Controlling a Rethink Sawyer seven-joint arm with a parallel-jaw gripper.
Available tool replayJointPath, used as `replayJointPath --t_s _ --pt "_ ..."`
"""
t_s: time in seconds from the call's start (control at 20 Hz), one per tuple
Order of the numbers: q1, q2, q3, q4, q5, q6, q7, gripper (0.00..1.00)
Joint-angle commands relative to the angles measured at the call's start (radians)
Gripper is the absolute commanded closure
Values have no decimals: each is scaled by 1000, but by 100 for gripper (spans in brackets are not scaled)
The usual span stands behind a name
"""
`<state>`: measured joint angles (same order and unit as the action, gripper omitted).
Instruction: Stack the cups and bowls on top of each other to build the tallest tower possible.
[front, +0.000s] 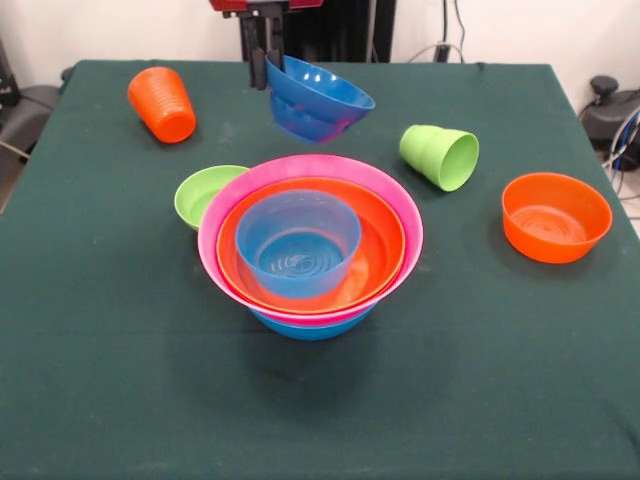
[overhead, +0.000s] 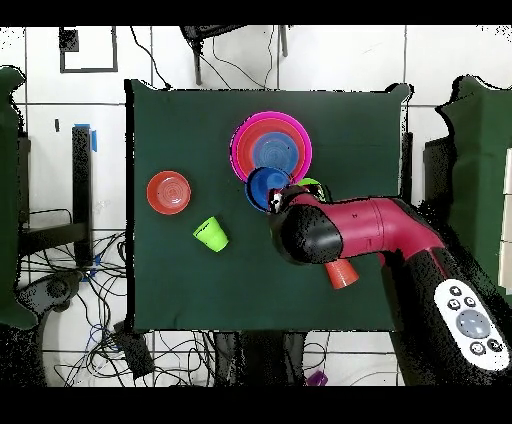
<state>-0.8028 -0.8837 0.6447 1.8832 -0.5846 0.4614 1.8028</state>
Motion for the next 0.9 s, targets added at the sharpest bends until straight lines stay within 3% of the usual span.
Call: replayJointPath --t_s 0.05,0.3,0.5,0.9 --pt "5 52 73 -4 -100 78 -251 100" --pt "-5 57 101 -5 -113 87 -263 100" --pt "-32 34 181 -22 5 88 -188 100" --pt "-7 118 207 -161 -52 162 -285 100"
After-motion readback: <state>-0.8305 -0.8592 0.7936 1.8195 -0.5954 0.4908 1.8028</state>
